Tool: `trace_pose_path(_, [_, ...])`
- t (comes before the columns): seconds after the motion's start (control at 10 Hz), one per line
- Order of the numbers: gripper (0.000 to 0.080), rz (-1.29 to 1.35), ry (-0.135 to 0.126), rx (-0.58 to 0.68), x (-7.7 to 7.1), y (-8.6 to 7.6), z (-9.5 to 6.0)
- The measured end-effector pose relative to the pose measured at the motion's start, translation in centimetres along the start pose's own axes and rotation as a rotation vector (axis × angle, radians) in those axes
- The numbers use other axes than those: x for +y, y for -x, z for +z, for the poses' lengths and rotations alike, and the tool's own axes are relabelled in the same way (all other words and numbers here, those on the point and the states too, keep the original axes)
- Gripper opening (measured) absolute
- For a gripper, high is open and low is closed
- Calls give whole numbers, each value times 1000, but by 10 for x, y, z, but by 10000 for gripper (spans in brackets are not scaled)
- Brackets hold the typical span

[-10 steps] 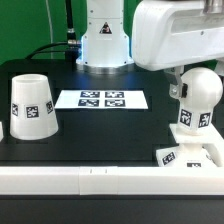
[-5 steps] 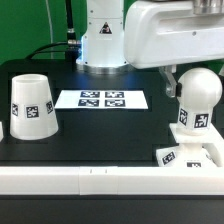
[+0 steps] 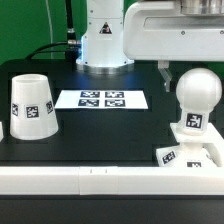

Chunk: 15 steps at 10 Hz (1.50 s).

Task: Assemble lamp

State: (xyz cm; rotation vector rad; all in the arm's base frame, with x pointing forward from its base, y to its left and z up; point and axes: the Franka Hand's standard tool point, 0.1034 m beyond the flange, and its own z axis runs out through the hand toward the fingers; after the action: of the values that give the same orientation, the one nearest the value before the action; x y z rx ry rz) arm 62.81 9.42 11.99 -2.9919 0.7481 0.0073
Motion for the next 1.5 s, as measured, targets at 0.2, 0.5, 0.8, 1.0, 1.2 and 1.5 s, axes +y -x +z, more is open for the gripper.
trace_pose_path(0.2, [578, 228, -8, -3, -2, 0, 0])
trace_pose_path(0.5, [579, 400, -5, -22, -3, 4, 0])
trace_pose_path(0.8, [669, 282, 0, -27, -2, 5, -1])
trace_pose_path(1.0, [690, 172, 7, -33, -1, 8, 0])
trace_pose_path(1.2, [698, 22, 12, -30, -1, 8, 1])
trace_pose_path(1.5, [699, -205, 10, -31, 0, 7, 1])
